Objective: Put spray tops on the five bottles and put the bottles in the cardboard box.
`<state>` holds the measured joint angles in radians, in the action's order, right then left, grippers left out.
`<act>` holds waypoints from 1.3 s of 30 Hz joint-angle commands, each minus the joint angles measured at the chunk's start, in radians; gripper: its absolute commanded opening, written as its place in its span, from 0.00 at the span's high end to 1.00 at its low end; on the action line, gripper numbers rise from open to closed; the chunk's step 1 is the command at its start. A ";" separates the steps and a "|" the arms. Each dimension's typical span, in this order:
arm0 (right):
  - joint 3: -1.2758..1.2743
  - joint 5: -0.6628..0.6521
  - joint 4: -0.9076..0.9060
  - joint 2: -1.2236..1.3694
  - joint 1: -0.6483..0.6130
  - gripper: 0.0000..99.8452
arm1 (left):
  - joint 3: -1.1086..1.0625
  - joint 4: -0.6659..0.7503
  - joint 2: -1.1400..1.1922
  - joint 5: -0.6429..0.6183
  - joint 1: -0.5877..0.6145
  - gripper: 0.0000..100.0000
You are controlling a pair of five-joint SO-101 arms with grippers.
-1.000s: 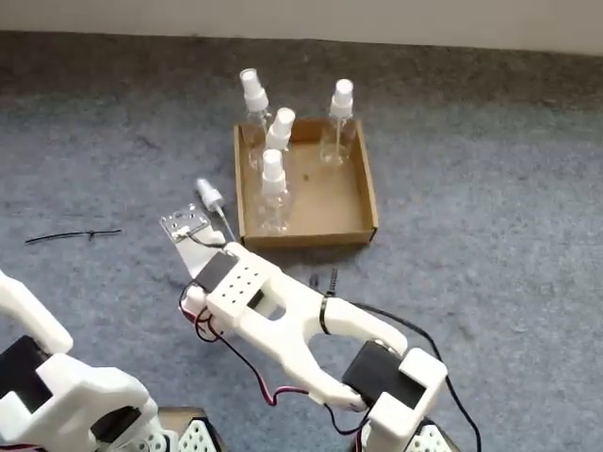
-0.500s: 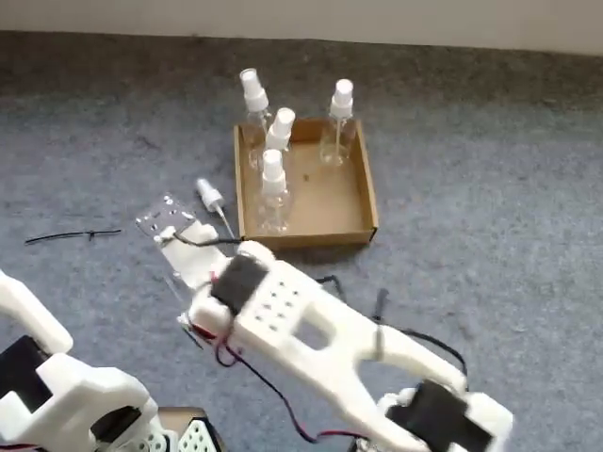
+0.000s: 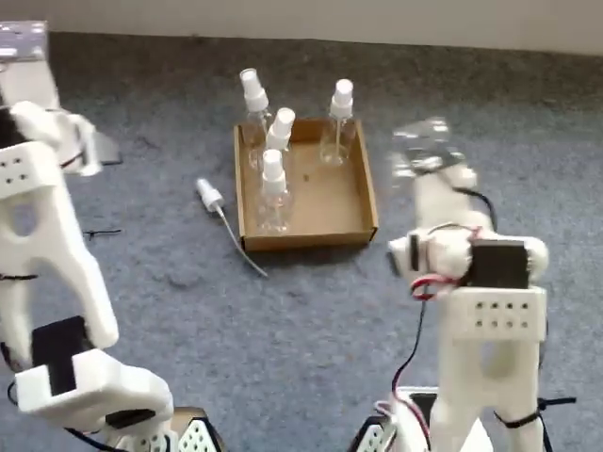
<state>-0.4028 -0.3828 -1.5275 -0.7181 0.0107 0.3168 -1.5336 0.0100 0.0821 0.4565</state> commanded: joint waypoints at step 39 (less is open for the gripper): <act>-0.260 -0.290 0.654 0.542 0.343 1.00 | -0.113 0.308 0.384 -0.446 -0.328 0.74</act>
<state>-0.7250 -0.6206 -0.8876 -0.1811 0.3452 0.1987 -1.2405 0.4012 -0.3537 0.1465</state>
